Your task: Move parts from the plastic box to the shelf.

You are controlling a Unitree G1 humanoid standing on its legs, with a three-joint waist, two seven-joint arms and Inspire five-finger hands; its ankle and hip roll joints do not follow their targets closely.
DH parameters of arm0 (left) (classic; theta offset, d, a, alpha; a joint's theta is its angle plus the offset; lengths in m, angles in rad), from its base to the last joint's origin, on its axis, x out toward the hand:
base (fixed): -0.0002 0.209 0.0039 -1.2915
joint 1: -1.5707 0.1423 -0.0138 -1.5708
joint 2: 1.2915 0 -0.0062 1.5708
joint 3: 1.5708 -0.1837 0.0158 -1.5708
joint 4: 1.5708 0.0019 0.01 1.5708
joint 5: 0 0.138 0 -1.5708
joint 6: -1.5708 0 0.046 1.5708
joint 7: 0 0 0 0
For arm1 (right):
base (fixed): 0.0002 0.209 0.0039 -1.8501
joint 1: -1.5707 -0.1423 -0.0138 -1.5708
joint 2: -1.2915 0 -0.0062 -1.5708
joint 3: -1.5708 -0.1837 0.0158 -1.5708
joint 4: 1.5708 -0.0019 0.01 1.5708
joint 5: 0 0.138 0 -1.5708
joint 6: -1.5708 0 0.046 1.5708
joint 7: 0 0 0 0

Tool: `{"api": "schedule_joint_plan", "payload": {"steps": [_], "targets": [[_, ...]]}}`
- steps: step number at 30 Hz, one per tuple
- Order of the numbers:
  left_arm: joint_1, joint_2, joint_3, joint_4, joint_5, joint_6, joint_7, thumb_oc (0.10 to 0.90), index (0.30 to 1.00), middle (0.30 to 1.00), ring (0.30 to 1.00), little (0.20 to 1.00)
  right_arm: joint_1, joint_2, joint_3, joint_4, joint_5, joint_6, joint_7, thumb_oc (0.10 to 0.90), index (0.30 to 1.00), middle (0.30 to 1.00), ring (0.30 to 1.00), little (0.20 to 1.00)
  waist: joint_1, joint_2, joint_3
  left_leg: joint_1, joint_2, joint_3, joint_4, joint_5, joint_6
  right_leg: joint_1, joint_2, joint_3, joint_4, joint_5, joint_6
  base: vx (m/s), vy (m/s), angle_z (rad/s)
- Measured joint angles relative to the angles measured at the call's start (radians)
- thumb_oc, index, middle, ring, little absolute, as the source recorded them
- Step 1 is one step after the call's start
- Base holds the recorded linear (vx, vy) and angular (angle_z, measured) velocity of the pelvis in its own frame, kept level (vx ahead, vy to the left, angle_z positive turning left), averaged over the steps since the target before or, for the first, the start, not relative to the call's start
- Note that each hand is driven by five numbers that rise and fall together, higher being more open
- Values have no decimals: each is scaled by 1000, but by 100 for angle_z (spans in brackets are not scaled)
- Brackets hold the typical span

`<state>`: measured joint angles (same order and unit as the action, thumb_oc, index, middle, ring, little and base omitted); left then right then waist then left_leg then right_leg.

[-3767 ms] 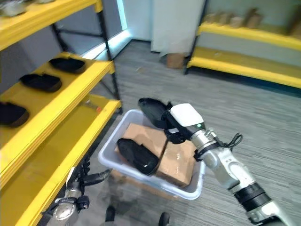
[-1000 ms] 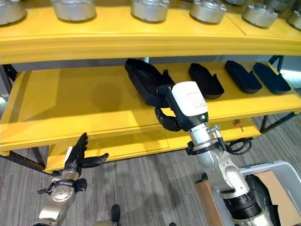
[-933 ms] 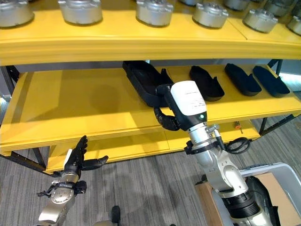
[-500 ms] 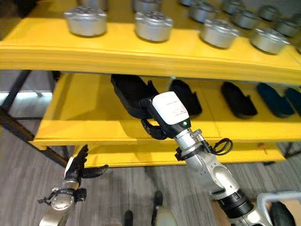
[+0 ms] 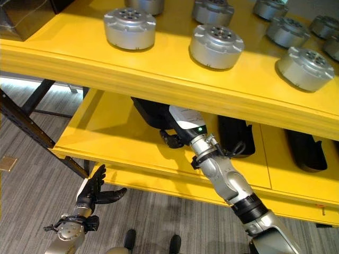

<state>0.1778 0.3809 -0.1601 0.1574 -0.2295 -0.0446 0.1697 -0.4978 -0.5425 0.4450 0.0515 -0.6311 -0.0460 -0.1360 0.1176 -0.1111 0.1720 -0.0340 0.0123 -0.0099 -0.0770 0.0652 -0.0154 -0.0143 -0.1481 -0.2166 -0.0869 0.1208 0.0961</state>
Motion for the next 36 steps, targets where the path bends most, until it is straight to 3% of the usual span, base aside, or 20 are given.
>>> {"api": "schedule_joint_plan", "payload": {"steps": [6, 14, 27, 30, 36], "targets": [[7, 6, 2, 0, -2, -1, 0, 900, 1000, 1000, 1000, 1000, -29, 36, 51, 131, 15, 22, -1, 400, 300, 300, 300, 300, 25, 6, 4, -53, 1, -27, 0, 20, -9, -37, 2, -31, 0, -8, 1, -57, 11, 15], [-41, 8, -51, 1, -32, -4, 18, 900, 1000, 1000, 1000, 1000, -97, 76, 63, 353, 29, 77, -21, 400, 300, 300, 300, 300, 47, 85, 101, -110, 2, -47, 0, 49, -11, -88, 4, -41, 0, 9, -9, -75, 35, 4], [-122, 8, -51, 1, -39, -28, 25, 900, 1000, 1000, 1000, 1000, -151, 137, 44, 417, 66, 96, -124, 400, 300, 300, 300, 300, 13, 99, 123, -125, 4, -22, 0, 49, -12, -118, 3, -26, 7, 11, -10, -40, 31, -4], [-132, 8, -53, 0, -39, -28, 43, 900, 1000, 1000, 1000, 1000, -191, 136, 31, 414, 88, 97, -139, 400, 300, 300, 300, 300, -5, 114, 156, -147, 3, -17, 20, 50, -11, -149, 0, -14, 37, 9, -10, -148, 16, -9], [-252, 36, -89, 2, -40, -29, 60, 900, 1000, 1000, 1000, 1000, -270, 93, -86, 332, 152, 114, -189, 400, 300, 300, 300, 300, -7, 136, 286, -281, -4, -12, 208, -6, -6, -317, -33, 12, 295, -83, -26, -94, 14, -1]]}}
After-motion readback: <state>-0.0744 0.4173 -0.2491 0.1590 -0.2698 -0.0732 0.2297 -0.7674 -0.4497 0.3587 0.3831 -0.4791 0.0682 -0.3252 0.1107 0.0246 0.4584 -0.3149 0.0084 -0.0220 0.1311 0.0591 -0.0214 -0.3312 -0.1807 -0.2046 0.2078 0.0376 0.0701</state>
